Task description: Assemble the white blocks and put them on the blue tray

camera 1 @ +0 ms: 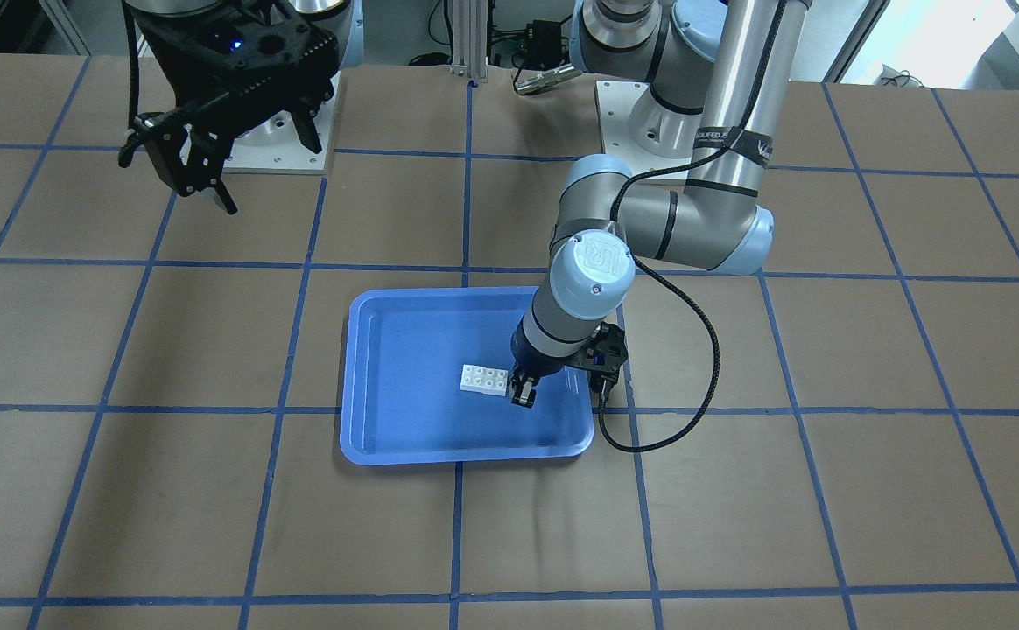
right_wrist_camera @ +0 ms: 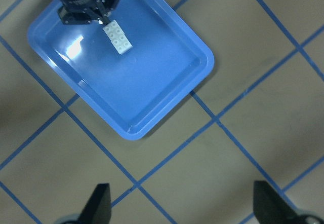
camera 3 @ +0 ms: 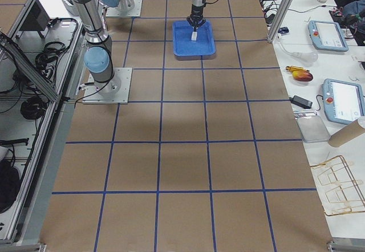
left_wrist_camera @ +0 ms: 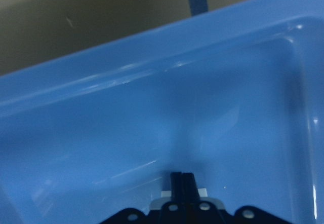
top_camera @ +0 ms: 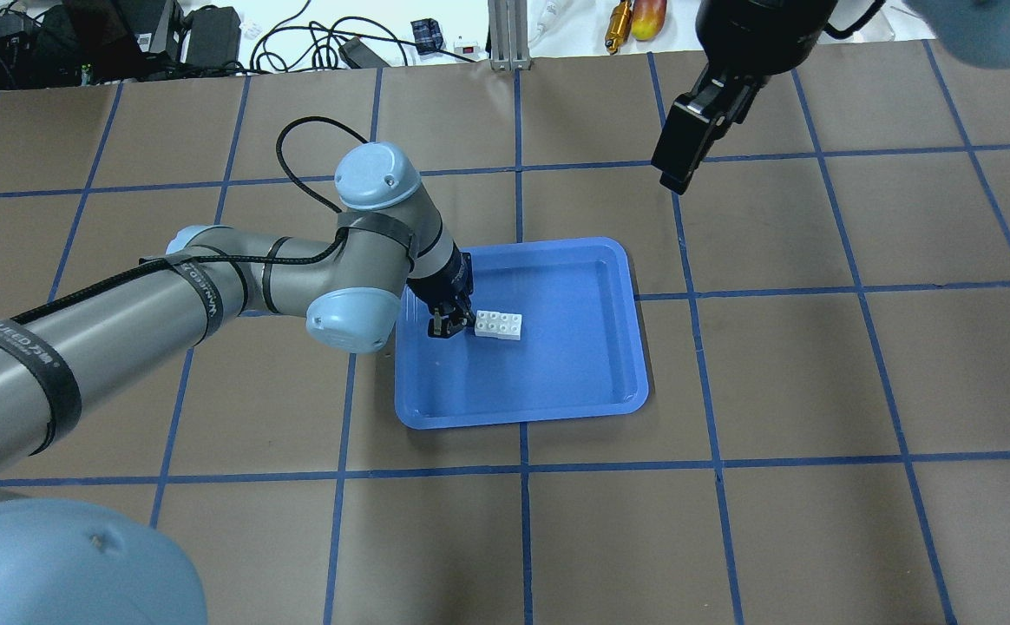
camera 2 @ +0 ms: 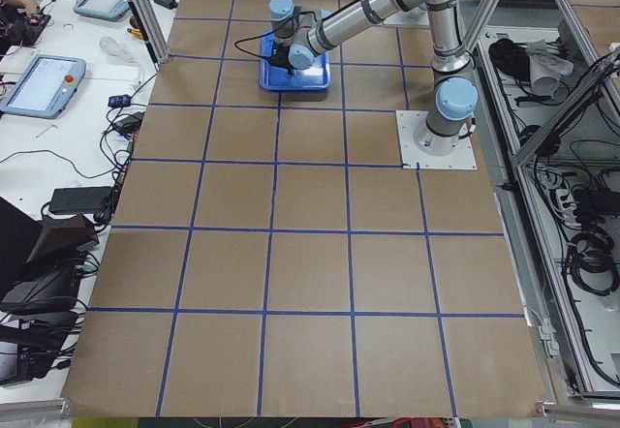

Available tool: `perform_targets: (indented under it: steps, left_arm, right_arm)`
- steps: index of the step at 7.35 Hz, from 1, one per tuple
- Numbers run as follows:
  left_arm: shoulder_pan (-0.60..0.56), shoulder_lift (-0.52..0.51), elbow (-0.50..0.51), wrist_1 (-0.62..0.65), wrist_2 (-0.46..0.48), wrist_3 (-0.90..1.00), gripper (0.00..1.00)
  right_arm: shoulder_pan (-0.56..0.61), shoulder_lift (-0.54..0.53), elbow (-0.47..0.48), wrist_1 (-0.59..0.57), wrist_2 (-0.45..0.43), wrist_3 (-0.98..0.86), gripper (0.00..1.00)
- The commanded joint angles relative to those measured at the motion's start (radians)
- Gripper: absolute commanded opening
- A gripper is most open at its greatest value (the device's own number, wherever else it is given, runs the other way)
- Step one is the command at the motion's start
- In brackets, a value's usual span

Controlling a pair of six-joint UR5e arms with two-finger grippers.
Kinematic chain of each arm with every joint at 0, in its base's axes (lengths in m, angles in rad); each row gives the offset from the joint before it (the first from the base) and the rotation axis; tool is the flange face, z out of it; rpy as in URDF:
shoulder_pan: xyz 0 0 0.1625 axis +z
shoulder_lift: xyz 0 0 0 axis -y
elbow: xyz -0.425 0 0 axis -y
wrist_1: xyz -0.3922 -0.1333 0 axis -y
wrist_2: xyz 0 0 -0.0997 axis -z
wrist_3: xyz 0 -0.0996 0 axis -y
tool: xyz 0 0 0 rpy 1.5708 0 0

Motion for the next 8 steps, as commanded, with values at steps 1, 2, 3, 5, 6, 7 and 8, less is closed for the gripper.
perform_targets:
  steps: [1, 2, 3, 5, 6, 7, 8]
  left_arm:
    - [-0.004, 0.0, 0.0, 0.0, 0.0, 0.0, 0.05]
    - [-0.005, 0.0, 0.0, 0.0, 0.0, 0.0, 0.05]
    - [-0.014, 0.0, 0.0, 0.0, 0.0, 0.002, 0.05]
    - [-0.015, 0.006, 0.003, 0.002, 0.0, 0.012, 0.06]
    - [-0.008, 0.021, 0.012, -0.002, 0.002, 0.029, 0.08]
    - [-0.004, 0.028, 0.03, -0.011, 0.003, 0.046, 0.09]
    - [0.017, 0.035, 0.056, -0.024, 0.006, 0.058, 0.1]
  right_arm:
    - [-0.005, -0.007, 0.002, 0.021, -0.035, 0.24, 1.0]
    - [-0.003, 0.002, 0.013, 0.033, -0.026, 0.265, 1.0]
    - [-0.005, -0.003, 0.06, -0.011, -0.035, 0.291, 1.0]
    - [-0.006, -0.018, 0.091, -0.162, -0.02, 0.453, 1.0]
    - [-0.006, -0.022, 0.091, -0.173, -0.02, 0.495, 1.0]
    - [-0.006, -0.023, 0.094, -0.177, -0.02, 0.504, 1.0]
    - [-0.005, -0.016, 0.097, -0.177, -0.02, 0.562, 1.0]
